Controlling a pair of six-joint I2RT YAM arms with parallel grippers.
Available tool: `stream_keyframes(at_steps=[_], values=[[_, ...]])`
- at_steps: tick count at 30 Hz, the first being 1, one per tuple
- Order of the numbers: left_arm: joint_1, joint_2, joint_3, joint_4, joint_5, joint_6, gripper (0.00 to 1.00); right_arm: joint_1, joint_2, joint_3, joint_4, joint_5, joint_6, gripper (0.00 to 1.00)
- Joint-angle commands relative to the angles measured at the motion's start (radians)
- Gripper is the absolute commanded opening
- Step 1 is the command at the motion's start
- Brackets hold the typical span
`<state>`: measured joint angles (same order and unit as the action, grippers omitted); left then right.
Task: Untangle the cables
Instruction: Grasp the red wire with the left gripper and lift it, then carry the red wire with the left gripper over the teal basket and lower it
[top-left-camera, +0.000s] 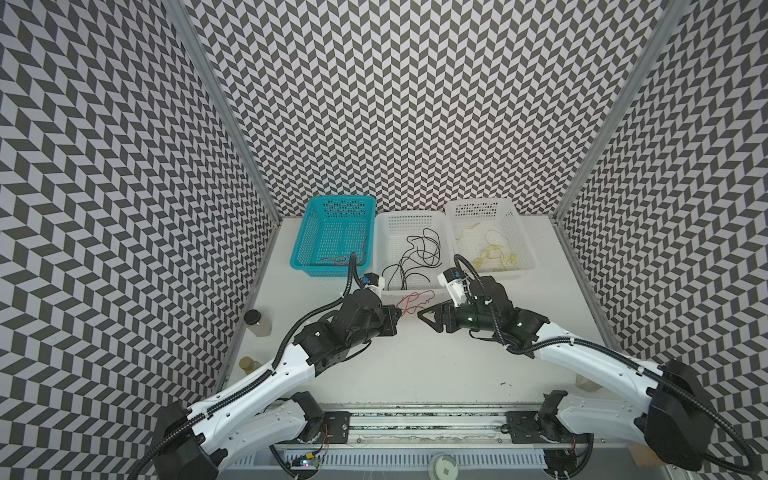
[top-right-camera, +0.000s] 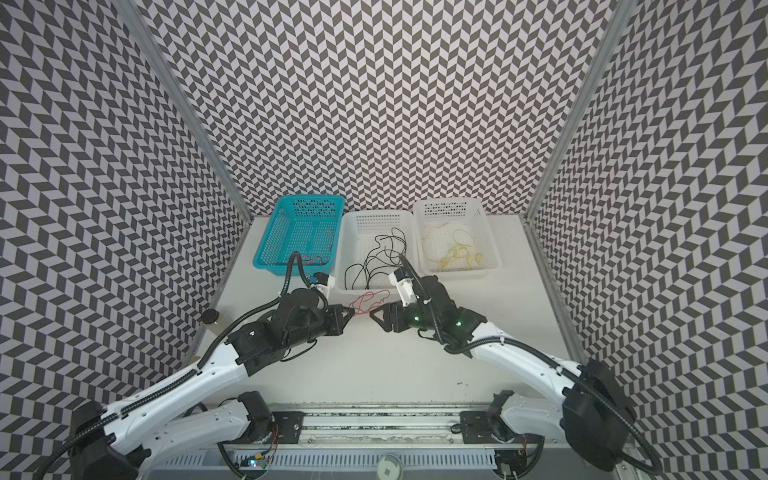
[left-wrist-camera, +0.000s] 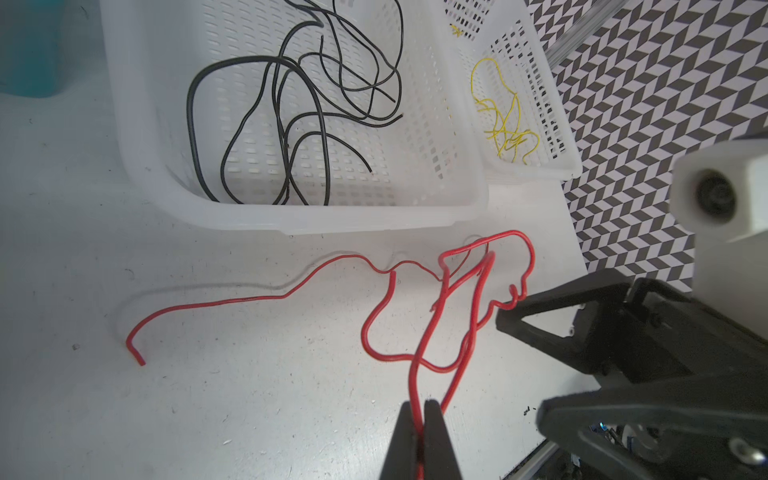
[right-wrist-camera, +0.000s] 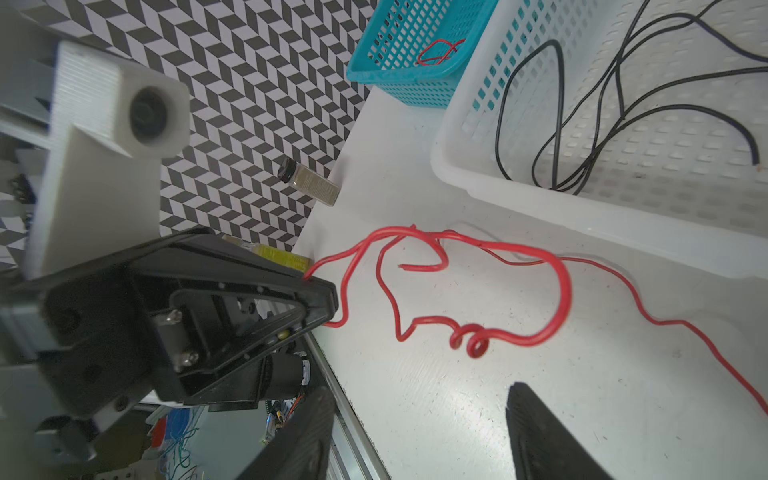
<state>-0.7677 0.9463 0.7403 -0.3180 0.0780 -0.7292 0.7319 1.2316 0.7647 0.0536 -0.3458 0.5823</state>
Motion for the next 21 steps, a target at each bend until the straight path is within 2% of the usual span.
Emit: stream_keyframes(at_steps=[1,5,8,17,21], values=[[-0.007,-0.035,0.012,0.004,-0.033,-0.029,0.00,0.016,0.040,0.015,0.108,0.016,0.048,0.65],[-0.005,-0.078,0.022,-0.049,-0.093,-0.007,0.00,0.018,0.058,0.031,0.114,0.024,0.049,0.64],[0.032,-0.090,0.067,-0.117,-0.120,0.040,0.00,0.018,0.054,0.037,0.099,0.044,0.028,0.64],[0.350,-0.026,0.228,-0.228,0.009,0.171,0.00,0.018,0.083,0.033,0.094,0.037,0.022,0.64],[0.461,0.052,0.326,-0.271,0.023,0.236,0.00,0.020,0.090,0.050,0.032,0.088,0.007,0.64]])
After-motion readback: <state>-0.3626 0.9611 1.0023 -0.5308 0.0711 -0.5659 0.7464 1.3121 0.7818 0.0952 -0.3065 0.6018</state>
